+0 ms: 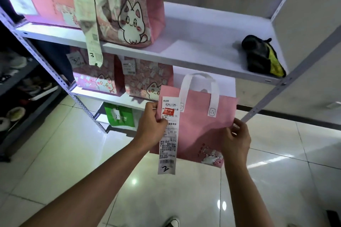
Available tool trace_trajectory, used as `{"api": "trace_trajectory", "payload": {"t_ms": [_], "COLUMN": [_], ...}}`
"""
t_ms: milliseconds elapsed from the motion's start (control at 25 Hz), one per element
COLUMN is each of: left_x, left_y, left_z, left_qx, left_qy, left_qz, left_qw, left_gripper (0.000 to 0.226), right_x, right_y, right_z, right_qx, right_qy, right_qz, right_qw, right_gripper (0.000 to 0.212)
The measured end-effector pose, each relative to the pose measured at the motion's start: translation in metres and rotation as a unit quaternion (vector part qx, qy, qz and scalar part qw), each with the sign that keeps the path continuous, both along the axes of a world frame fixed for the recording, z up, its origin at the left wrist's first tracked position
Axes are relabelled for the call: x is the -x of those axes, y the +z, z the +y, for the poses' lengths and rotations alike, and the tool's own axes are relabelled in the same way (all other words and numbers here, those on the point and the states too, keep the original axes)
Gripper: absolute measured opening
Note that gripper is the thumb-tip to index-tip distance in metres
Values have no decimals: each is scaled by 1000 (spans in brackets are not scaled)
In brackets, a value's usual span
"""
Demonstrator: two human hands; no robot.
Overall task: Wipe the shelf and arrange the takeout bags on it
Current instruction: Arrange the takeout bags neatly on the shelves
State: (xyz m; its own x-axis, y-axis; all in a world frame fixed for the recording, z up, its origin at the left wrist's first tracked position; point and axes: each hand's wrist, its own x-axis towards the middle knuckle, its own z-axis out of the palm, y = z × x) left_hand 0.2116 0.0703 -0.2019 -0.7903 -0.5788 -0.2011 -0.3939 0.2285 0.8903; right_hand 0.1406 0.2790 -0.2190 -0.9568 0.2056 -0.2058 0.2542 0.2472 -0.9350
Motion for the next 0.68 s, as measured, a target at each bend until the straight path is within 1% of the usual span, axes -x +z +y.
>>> {"api": "trace_trajectory", "payload": {"t_ms": [120, 280, 400, 520, 680], "left_x": [-24, -53, -71, -85, -105], "left_y": [26, 69, 114, 164, 223], "left_z": [-17, -42, -62, -83, -111], "left_qx": [3, -2, 15, 10, 16], "left_qy": [-9, -23, -37, -59, -86], "left_qz": [13, 54, 110, 162, 220], "left_qw": [1000, 998, 993, 985, 972], "left_gripper": [33, 34, 36, 36, 41], "right_x": [-28, -56, -73, -89, -108], "right_y": [27, 75, 119, 165, 220], "right_z": [-13, -31, -48, -69, -95], "right_qx": [9, 16, 22, 22, 37], "right_qy": [4, 12, 4, -18, -17], "right_qz": [22, 71, 127, 173, 236], "right_qw": [1000, 997, 992, 985, 971], "right_gripper": [27, 32, 33, 33, 31]}}
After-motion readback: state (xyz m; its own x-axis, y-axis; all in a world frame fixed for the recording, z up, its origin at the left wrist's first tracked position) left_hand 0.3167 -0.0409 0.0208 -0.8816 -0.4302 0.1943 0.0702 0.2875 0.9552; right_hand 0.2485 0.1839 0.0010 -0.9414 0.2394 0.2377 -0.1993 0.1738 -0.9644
